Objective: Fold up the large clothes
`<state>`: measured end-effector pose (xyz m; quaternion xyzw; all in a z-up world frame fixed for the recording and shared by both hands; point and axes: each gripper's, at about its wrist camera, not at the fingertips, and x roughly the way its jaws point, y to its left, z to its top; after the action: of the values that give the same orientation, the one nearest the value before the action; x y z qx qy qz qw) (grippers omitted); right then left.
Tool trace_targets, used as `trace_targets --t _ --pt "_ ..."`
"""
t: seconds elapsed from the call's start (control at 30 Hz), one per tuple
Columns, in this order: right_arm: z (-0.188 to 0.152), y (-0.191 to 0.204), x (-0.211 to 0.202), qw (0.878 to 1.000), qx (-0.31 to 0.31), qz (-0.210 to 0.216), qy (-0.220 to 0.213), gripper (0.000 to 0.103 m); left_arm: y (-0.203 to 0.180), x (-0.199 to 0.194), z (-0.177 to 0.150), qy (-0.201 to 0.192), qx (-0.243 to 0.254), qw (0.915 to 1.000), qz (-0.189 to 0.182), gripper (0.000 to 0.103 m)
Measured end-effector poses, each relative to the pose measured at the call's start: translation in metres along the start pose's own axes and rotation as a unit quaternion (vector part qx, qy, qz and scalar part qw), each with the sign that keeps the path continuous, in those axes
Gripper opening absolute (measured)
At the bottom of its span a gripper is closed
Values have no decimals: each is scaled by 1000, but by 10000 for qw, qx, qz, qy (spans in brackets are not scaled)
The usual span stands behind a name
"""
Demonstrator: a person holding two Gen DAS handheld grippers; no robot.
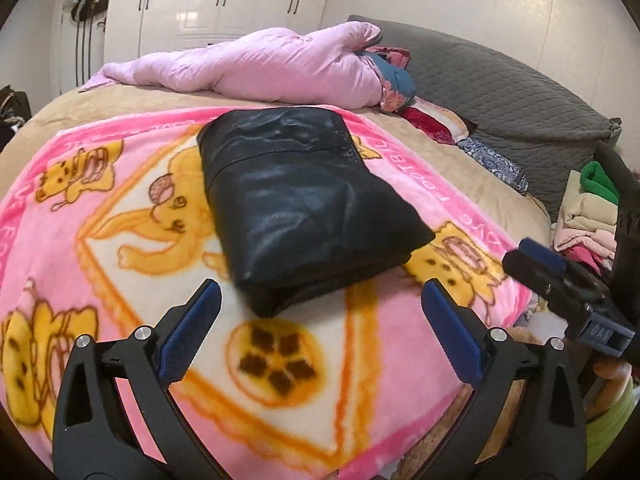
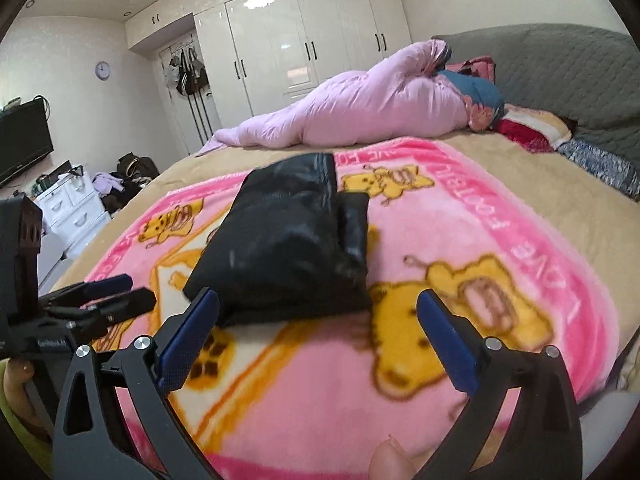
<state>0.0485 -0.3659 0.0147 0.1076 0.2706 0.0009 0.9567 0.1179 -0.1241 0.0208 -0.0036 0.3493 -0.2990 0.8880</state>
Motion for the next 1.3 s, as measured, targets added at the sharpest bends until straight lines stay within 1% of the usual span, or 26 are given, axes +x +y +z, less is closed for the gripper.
trace_targets --t 0.13,0.23,0.33,0.43,0.6,0.8,1.3 --pt "-19 6 4 9995 -121 -268 60 99 7 -5 -17 -20 -34 10000 67 94" --pt "-29 8 7 9995 -147 -267 95 99 12 -7 -26 -16 -135 9998 140 94" --pt "-36 10 16 9993 -126 -225 285 99 15 -7 -33 -94 -175 9993 301 94" --pt "-41 13 22 9989 -159 -280 346 99 18 -4 -37 -11 -172 9988 465 94" --pt "-42 17 23 9985 -223 -355 345 99 24 -2 -38 43 -249 9985 490 94" --pt "-42 18 25 9984 -208 -335 395 99 26 -1 -40 102 -240 9981 558 94" --pt "-43 19 24 9984 -154 -328 432 99 26 -6 -39 73 -191 9980 594 94"
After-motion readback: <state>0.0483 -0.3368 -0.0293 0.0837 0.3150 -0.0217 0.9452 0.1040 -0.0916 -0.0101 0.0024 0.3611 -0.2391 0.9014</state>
